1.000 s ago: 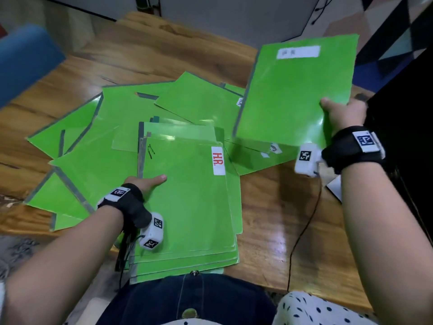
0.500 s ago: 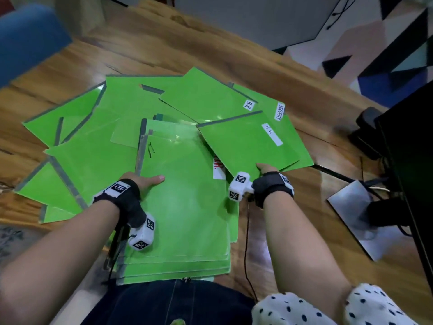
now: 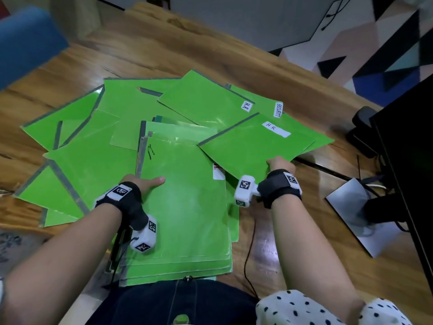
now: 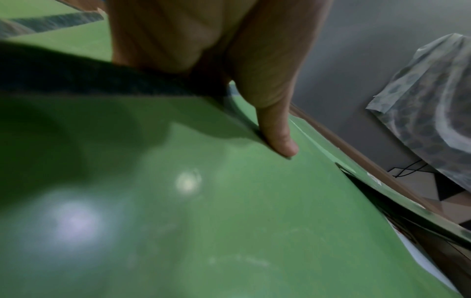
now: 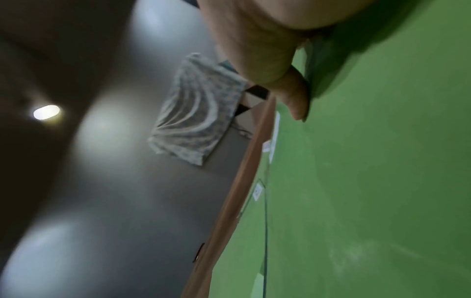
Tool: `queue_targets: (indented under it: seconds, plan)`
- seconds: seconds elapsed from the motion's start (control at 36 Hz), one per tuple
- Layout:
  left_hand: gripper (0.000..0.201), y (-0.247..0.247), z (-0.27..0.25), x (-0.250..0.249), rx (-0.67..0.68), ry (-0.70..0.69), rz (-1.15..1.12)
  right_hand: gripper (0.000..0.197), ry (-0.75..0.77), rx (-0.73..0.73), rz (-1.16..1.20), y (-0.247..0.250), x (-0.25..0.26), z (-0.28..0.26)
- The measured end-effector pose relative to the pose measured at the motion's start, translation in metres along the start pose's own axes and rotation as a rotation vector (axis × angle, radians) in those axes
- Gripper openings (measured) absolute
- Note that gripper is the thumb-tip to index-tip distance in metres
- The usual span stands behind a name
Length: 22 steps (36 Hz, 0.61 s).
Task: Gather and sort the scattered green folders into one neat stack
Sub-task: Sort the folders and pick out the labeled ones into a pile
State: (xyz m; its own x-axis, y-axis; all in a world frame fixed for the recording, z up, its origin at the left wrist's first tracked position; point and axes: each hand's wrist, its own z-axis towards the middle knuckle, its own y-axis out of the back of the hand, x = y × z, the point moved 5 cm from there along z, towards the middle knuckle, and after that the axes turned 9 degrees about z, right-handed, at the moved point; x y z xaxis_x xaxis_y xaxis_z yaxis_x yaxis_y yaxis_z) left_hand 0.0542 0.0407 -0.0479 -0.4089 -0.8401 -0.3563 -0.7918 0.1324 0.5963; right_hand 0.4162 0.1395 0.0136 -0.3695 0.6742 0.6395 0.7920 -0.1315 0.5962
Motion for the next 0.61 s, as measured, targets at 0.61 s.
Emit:
queue_targets:
  seconds: [0.61]
  plan:
    - [0.097,0.006,-0.016,-0.001,0.071,-0.039,0.12,0.034,0.614,-0.348,-0.093,0.141,0.06,-0.096]
